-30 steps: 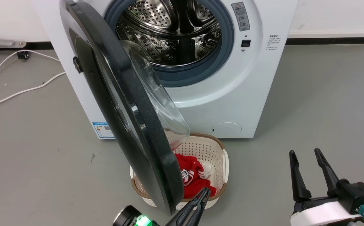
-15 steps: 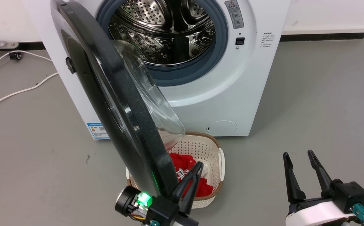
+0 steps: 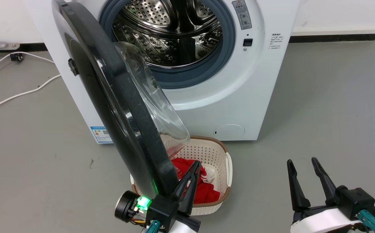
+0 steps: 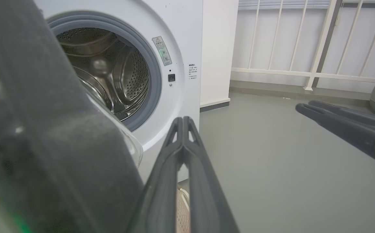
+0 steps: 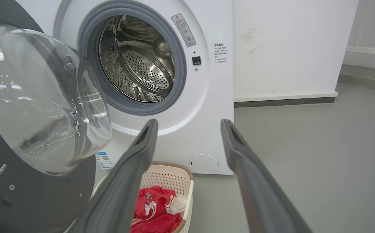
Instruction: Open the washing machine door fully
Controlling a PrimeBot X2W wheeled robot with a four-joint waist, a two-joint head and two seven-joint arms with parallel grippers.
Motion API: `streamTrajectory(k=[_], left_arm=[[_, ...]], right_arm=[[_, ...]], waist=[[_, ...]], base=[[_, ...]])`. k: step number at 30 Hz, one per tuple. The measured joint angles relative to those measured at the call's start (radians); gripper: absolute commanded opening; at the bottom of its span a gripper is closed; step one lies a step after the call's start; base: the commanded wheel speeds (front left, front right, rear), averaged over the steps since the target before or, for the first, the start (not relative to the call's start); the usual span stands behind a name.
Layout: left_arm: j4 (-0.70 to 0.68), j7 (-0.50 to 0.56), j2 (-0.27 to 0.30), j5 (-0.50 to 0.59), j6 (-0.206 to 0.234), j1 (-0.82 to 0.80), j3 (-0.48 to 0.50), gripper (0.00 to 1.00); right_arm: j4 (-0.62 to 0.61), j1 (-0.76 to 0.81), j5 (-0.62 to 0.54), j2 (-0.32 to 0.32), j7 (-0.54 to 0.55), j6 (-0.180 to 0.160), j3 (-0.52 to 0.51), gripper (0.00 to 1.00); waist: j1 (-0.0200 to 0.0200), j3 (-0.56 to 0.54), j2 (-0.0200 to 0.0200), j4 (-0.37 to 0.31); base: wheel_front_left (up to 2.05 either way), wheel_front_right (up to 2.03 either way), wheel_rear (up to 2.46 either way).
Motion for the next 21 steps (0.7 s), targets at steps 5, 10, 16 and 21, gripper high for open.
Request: streamTrajectory(k=[5,10,16,21], left_arm=[[-0.031,-0.001,-0.003,-0.007,0.023,0.04,0.027,0.0],[-0.077,-0.001,-0.001,-0.014,0.055,0.106,0.058,0.0],[-0.128,-0.001,0.005,-0.007,0.079,0.162,0.077,0.0],[-0.149,-0.001,0.008,-0.008,0.094,0.199,0.103,0.0]], right_arm=[[0.009,0.001,0.01,0.0,0.0,0.0,-0.002,1.0],[0.02,0.013,0.021,0.0,0.0,0.0,-0.006,1.0],[0.019,0.014,0.021,0.0,0.0,0.0,-0.014,1.0],[0.02,0.013,0.022,0.0,0.0,0.0,-0.012,1.0]], waist=[[0.0,-0.003,0.0,0.018],[0.0,-0.012,0.0,0.065],[0.0,-0.016,0.0,0.16],[0.0,-0.015,0.0,0.253]], base=[[0.0,0.0,0.0],[0.0,0.0,0.0],[0.0,0.0,0.0],[0.0,0.0,0.0]])
